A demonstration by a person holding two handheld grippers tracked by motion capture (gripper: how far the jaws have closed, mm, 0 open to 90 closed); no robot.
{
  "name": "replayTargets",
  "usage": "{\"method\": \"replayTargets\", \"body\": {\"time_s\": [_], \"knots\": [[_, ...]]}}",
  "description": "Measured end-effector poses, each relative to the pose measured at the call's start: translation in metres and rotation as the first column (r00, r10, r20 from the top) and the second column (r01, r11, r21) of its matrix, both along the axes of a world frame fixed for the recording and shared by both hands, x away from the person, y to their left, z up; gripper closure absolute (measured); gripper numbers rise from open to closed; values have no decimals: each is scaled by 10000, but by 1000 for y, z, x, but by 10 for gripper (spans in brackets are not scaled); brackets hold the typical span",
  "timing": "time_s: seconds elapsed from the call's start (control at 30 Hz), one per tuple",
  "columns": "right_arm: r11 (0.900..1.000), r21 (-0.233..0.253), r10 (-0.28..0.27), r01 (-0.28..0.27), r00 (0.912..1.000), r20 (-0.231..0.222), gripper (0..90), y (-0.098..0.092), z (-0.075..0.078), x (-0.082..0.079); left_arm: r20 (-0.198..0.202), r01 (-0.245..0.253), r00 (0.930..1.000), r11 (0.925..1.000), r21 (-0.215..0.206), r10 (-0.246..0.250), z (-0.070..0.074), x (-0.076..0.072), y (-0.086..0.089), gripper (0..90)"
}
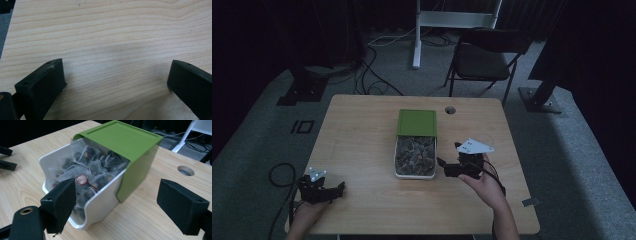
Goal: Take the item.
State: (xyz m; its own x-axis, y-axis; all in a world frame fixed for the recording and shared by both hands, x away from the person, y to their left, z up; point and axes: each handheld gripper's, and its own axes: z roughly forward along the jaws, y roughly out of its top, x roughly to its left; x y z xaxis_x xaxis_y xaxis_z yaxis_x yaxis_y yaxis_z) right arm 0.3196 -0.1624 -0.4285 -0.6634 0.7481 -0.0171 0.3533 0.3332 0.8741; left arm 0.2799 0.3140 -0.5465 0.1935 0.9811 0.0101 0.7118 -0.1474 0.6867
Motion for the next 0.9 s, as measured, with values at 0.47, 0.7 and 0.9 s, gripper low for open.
{"method": "replayTargets", "body": {"time_s": [0.47,0.7,0.9], "knots": [[9988,2,497,-497,9988,12,172,32,-1,9,-11,5,10000,10000,6,-5,0,0,0,19],[9976,-1,692,-692,9976,-25,174,48,-1,13,-6,2,10000,10000,7,-2,0,0,0,19],[9972,-60,742,-743,9972,-109,185,60,-4,16,12,-1,10000,10000,8,1,0,0,0,19]]}}
